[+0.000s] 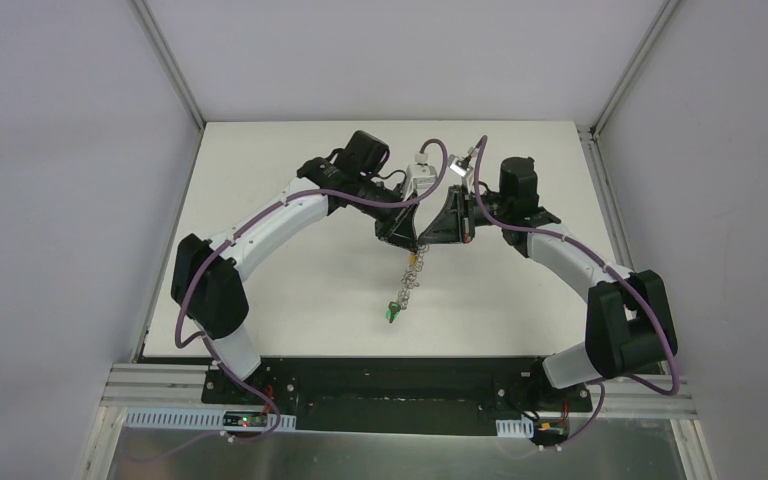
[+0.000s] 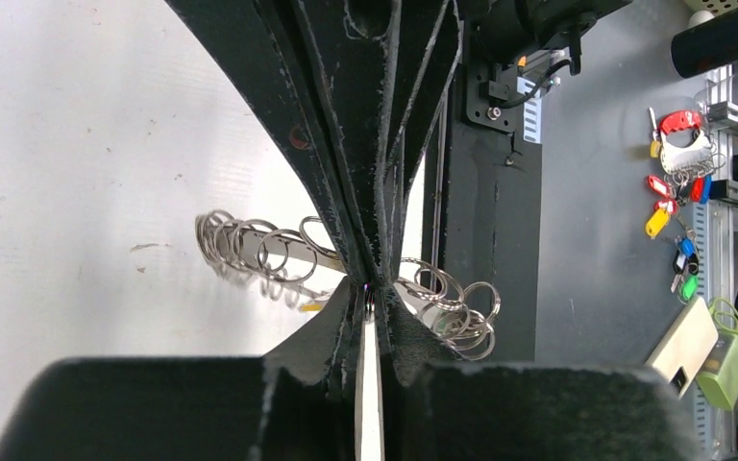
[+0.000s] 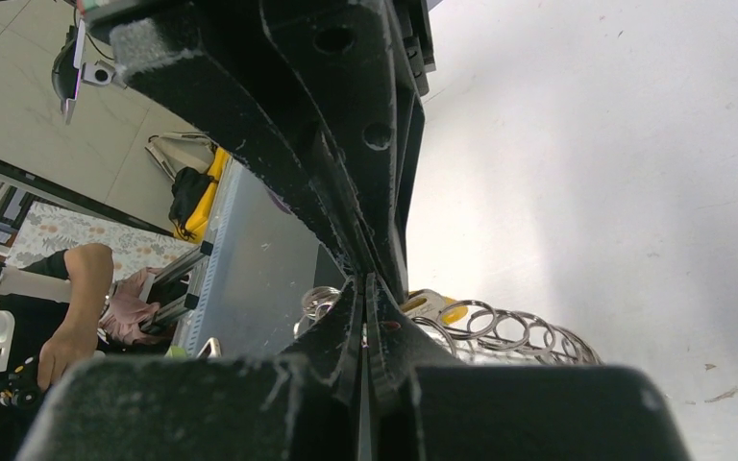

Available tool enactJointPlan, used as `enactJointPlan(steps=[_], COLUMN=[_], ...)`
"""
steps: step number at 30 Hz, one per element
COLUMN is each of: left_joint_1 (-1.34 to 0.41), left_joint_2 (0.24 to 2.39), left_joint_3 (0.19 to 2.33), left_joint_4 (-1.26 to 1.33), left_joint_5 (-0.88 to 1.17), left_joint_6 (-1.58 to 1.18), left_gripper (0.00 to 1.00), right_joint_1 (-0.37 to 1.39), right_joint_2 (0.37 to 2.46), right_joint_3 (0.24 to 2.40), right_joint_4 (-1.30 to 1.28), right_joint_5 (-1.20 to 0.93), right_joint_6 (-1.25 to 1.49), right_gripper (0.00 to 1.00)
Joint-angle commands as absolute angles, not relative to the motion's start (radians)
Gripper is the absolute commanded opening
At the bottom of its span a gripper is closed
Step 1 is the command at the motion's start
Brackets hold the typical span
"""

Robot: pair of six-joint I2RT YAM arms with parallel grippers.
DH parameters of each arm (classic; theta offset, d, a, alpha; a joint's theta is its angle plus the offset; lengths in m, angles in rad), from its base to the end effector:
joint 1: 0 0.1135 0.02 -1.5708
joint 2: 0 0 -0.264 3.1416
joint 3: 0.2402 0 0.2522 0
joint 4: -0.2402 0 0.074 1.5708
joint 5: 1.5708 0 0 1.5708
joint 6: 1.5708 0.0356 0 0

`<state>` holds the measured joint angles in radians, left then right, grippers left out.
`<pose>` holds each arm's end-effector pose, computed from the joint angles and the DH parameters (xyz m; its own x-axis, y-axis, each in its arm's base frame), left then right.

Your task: Put the keys on the keyring

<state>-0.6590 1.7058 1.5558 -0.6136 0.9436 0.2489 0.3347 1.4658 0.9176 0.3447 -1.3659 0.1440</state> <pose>0.2790 -0.2526 0.3322 -0.3274 0.4365 -0.8380 0.9311 -0.0017 -0.3647 0.2835 0.1355 0.2832 -0.3285 -0.0833 -0.9408 -0.9350 -0.1120 0.3364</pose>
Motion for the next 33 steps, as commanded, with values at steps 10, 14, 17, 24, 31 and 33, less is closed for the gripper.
enactJointPlan(steps=[10,14,17,24,31,33], left_joint_1=[-0.628,-0.622,-0.614,-0.599,-0.594,-0.594], left_joint_2=[1.684,1.67,1.661,1.651,1.655,1.659], left_joint_3=[1.574,1.559,1.556,1.555,1.561,1.563], left_joint_4=[-0.593,-0.565,-0.565,-0.569,-0.569,-0.569], left_joint_5=[1.012,1.015,1.02,1.021,1.021,1.021], left_joint_6=[0.232,0.219,0.225,0.231,0.229,0.226], left_gripper=[0.0,0.0,0.0,0.0,0.0,0.0], right_joint_1=[0.311,0.308,0.304,0.302,0.305,0.311], right_joint_2=[1.444,1.444,1.439,1.439,1.451,1.453], right_joint_3=[0.909,0.905,0.902,0.894,0.888,0.888], right_joint_4=[0.392,0.393,0.393,0.393,0.392,0.393], right_joint_5=[-1.386,-1.385,-1.385,-1.383,-1.381,-1.381], right_joint_6=[0.122,0.117,0.115,0.109,0.103,0.102], right_gripper=[0.0,0.0,0.0,0.0,0.0,0.0])
